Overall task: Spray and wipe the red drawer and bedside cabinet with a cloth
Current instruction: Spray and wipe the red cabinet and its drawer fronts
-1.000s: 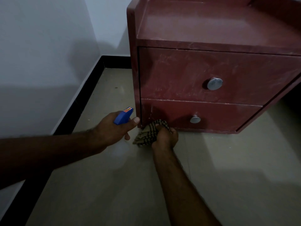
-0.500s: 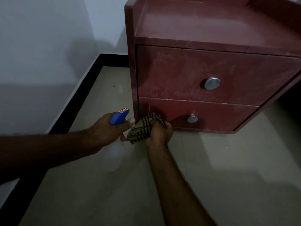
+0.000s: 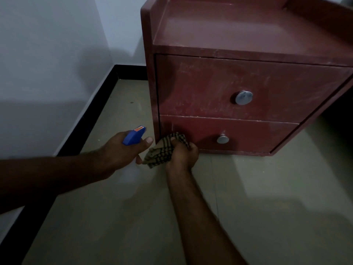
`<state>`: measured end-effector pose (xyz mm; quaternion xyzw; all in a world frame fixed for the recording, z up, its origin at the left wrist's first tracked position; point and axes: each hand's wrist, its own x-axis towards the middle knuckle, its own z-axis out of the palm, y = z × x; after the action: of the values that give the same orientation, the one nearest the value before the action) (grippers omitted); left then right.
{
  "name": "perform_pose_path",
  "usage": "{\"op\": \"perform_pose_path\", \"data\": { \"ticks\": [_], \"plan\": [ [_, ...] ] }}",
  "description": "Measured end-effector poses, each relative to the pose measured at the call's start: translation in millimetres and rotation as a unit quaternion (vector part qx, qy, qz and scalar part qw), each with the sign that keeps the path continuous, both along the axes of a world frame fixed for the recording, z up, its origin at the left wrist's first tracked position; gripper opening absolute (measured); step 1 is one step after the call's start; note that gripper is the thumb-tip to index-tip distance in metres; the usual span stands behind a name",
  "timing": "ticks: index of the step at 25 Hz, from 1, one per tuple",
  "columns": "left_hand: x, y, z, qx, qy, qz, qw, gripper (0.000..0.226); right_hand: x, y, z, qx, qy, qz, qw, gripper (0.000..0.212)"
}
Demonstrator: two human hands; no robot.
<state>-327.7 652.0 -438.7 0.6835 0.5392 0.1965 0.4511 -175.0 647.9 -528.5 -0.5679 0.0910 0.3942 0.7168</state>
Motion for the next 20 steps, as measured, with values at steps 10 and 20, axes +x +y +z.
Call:
{"op": "perform_pose_path", "data": {
  "ticks": [10, 20],
  "plan": [
    [-4.5, 4.6, 0.9, -0.001, 0.01, 0.007, 1.0, 0.037, 5.1, 0.7, 23.6, 0.084, -0.015, -0.018, 0.996, 0.053],
    [-4.6, 0.3, 3.1, -0.014, 0.003, 0.017, 1.0, 0.043, 7.9, 1.9, 32.7, 0.057, -0.001, -0.018, 0.998, 0.05]
  ]
}}
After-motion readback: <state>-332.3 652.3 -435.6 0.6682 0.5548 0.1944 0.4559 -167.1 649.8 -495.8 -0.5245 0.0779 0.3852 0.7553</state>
